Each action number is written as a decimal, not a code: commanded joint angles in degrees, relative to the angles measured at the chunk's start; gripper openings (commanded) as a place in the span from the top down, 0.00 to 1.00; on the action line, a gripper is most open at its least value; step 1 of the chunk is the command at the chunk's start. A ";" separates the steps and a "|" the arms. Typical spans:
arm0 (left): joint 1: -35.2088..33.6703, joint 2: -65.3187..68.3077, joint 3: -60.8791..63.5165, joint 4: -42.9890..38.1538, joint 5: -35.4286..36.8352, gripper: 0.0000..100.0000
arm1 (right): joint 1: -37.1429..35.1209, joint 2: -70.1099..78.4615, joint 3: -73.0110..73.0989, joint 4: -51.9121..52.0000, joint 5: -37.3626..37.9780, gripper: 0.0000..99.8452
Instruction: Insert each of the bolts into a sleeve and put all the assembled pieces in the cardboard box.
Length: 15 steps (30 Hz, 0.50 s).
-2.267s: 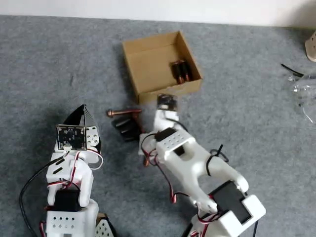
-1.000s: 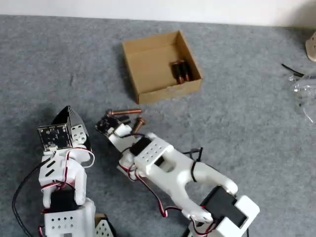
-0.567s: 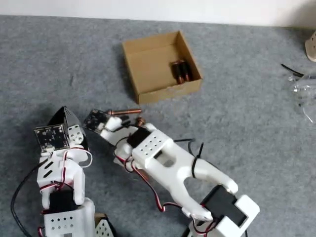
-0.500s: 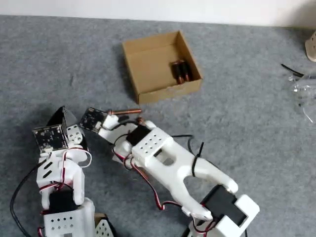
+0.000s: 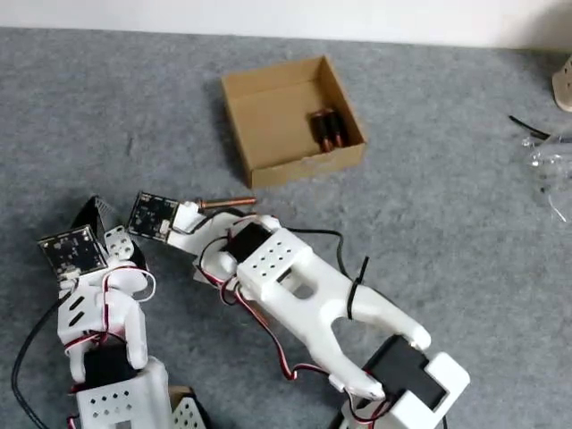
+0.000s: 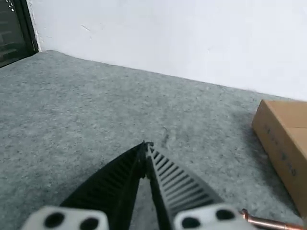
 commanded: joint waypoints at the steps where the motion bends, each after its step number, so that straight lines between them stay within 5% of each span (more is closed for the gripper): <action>1: -2.95 -0.66 -5.14 -0.70 0.70 0.99 | 1.01 -2.07 1.54 -4.44 0.70 0.76; 15: -11.56 -0.66 -11.12 5.01 0.88 0.99 | 2.24 -2.07 5.23 -8.48 3.87 0.76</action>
